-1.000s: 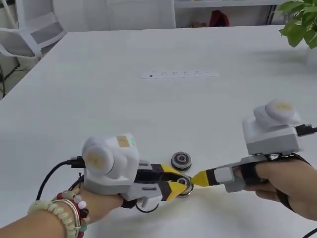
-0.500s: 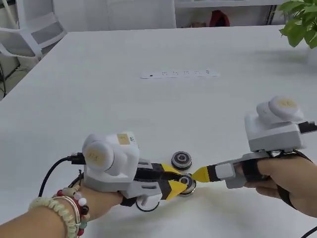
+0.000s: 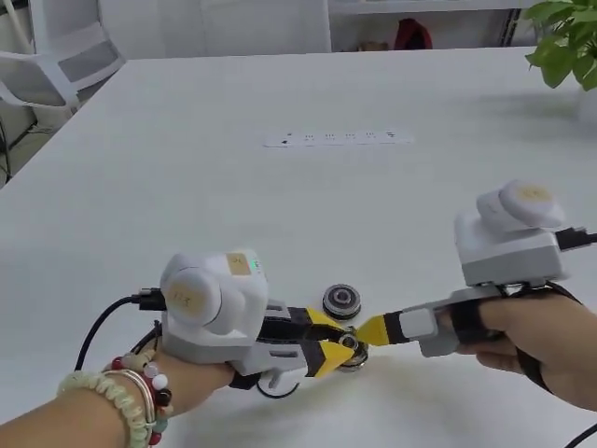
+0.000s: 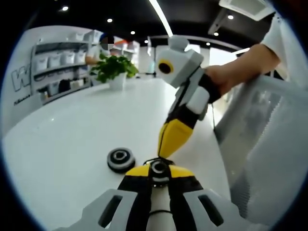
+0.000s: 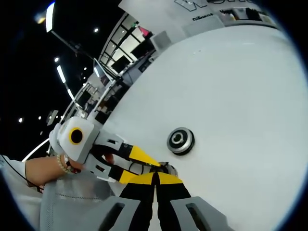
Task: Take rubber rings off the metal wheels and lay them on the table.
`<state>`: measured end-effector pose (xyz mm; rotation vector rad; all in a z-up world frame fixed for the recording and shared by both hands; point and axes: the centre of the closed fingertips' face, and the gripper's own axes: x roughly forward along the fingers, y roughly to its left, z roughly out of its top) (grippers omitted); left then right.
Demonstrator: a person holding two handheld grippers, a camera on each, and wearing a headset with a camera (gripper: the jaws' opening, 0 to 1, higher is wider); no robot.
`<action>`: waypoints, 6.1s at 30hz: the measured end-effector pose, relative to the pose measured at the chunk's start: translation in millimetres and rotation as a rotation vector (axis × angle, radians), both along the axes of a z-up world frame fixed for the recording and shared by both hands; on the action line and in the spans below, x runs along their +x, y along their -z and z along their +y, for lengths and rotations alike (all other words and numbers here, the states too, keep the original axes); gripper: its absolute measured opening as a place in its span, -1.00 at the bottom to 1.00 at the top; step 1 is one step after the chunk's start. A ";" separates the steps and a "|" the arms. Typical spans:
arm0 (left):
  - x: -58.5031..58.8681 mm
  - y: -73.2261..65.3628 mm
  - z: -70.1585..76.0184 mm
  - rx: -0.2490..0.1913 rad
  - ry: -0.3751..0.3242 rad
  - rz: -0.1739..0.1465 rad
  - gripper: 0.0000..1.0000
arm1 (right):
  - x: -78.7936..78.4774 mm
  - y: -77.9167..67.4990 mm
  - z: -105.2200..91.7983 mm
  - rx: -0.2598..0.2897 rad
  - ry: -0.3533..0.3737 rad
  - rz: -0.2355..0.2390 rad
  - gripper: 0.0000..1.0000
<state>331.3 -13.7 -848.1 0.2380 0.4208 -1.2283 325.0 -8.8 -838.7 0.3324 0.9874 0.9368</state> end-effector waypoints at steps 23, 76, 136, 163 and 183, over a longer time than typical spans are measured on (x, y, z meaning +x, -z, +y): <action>-0.9 -2.5 -4.0 0.049 0.003 0.024 -0.68 | 4.8 4.7 -10.6 -0.072 0.004 -0.046 -1.00; -27.1 -128.7 123.4 0.045 -0.224 -0.079 0.34 | 21.2 -37.8 -4.3 0.093 0.090 -0.097 -1.00; -84.5 -65.5 154.1 0.040 -0.346 0.072 0.89 | -26.8 13.4 30.4 -0.134 -0.213 -0.113 -0.92; -82.8 -67.9 156.9 0.043 -0.362 0.062 0.91 | -14.9 -48.2 45.0 -0.010 -0.239 -0.370 -0.39; -66.3 -104.0 152.7 0.019 -0.308 -0.022 0.91 | 10.9 -124.3 60.9 0.035 -0.268 -0.615 -0.16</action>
